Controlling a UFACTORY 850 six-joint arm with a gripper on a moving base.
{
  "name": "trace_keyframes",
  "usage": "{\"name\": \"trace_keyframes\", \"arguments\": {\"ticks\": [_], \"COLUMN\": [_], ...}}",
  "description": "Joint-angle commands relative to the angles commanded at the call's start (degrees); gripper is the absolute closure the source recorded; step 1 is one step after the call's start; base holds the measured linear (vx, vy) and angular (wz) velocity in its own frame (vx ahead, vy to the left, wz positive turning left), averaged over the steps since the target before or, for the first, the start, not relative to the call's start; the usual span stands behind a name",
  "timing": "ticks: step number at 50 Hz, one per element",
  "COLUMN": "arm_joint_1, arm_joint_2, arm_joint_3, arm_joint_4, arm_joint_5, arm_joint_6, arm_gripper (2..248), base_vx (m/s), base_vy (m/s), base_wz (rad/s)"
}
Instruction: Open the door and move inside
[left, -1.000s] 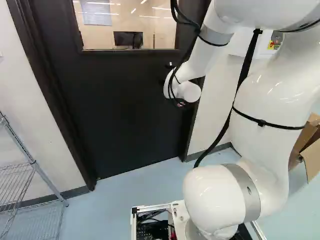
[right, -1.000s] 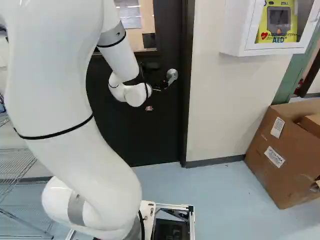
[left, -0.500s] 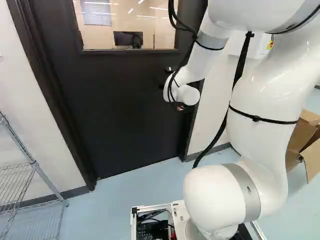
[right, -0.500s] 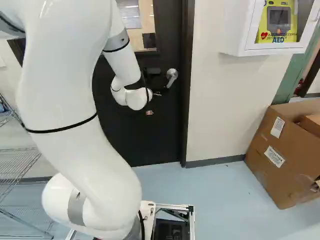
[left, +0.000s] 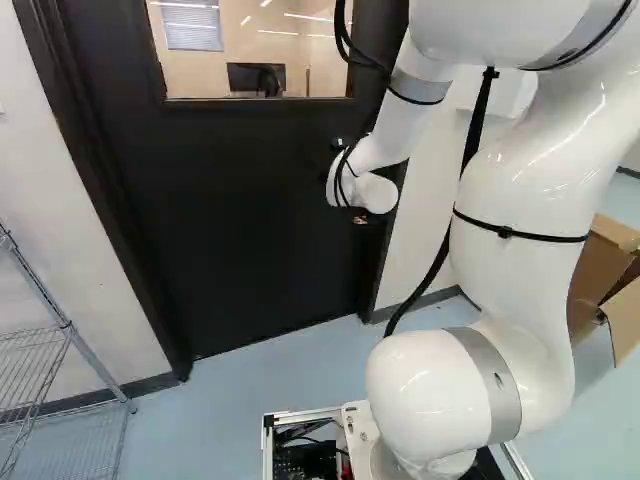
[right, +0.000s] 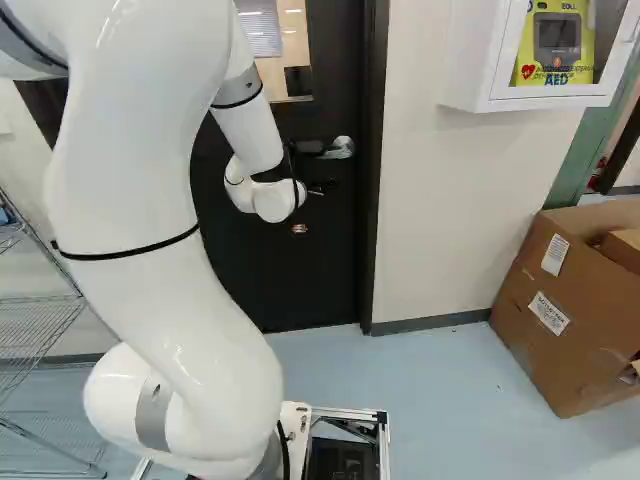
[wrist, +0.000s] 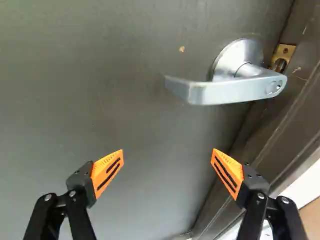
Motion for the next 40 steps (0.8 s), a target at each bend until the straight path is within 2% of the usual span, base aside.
{"name": "trace_keyframes", "arguments": {"ticks": [12,34,40], "arm_joint_1": [0.66,2.35,2.81], "arm_joint_2": [-2.28,-7.21,-8.59], "arm_joint_3": [-2.62,-8.47,-10.16], "arm_joint_4": [3.63,12.48,13.52], "arm_joint_5": [0.0,0.0,0.0], "arm_joint_6": [0.0,0.0,0.0], "arm_gripper": [3,3,3], "base_vx": [0.0,0.0,0.0], "base_vy": [0.0,0.0,0.0], "base_wz": [0.0,0.0,0.0]}}
